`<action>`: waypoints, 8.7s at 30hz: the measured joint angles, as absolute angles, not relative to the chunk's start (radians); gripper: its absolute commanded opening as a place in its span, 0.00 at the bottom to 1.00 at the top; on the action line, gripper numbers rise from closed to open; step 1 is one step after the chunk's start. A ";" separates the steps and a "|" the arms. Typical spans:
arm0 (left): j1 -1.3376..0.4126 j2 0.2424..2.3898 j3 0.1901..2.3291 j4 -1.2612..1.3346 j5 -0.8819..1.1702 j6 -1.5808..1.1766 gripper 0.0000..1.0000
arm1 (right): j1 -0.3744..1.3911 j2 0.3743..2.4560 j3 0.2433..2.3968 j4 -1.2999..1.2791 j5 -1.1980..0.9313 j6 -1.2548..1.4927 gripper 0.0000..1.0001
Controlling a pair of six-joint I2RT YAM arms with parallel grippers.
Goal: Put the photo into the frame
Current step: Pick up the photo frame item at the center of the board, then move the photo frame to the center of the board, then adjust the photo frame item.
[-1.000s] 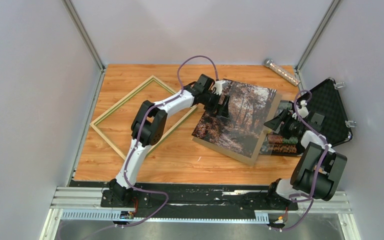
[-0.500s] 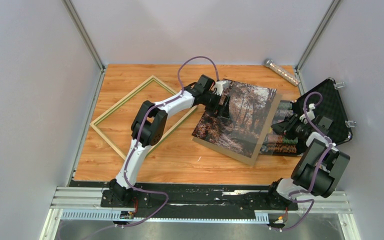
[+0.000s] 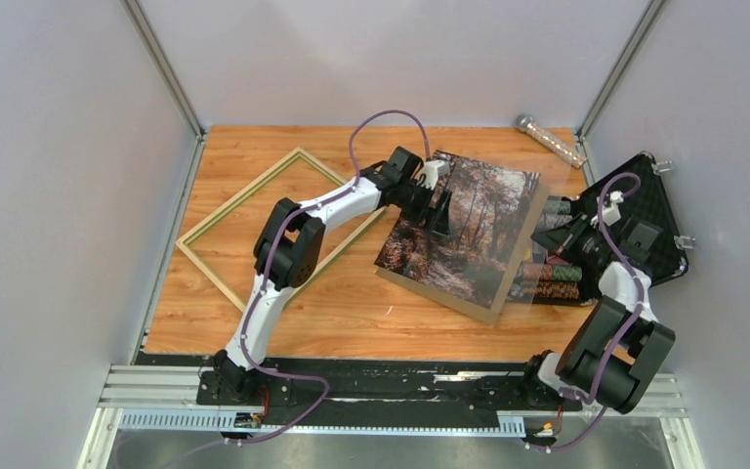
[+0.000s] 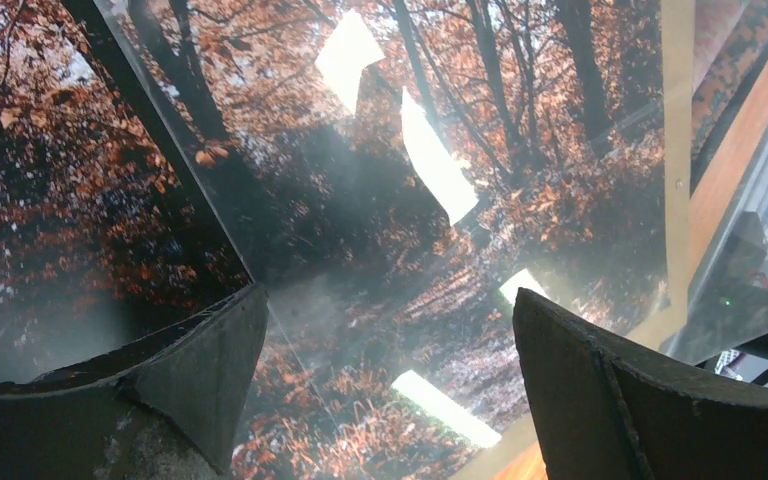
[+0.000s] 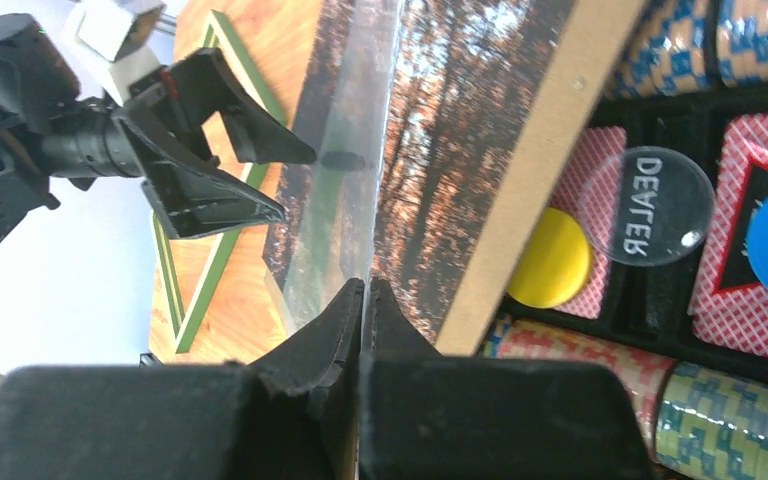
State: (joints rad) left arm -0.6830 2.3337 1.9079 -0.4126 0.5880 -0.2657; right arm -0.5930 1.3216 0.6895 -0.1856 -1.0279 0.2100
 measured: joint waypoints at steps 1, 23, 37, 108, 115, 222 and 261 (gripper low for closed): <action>-0.686 2.328 1.908 -0.426 0.582 -0.263 1.00 | -0.592 1.301 0.693 -0.187 -1.034 0.214 0.00; -0.698 1.996 2.246 -0.751 0.328 -0.296 1.00 | -0.160 1.100 0.995 -0.302 -0.711 0.257 0.00; -0.699 1.932 2.270 -0.770 0.225 -0.406 1.00 | 0.092 1.255 1.257 -0.389 -0.452 0.215 0.00; -0.474 1.852 1.215 -0.676 0.013 0.040 0.57 | 0.192 1.156 1.196 -0.533 -0.305 0.086 0.00; -0.474 1.874 1.246 -0.672 0.044 -0.006 0.41 | 0.173 1.156 1.196 -0.534 -0.306 0.087 0.00; -0.403 1.773 1.220 0.151 0.776 -0.751 1.00 | 0.012 1.276 1.614 -0.542 -0.600 0.443 0.00; -0.525 1.904 1.054 1.019 0.788 -1.225 0.98 | -0.104 1.218 1.462 -0.371 -0.780 0.699 0.00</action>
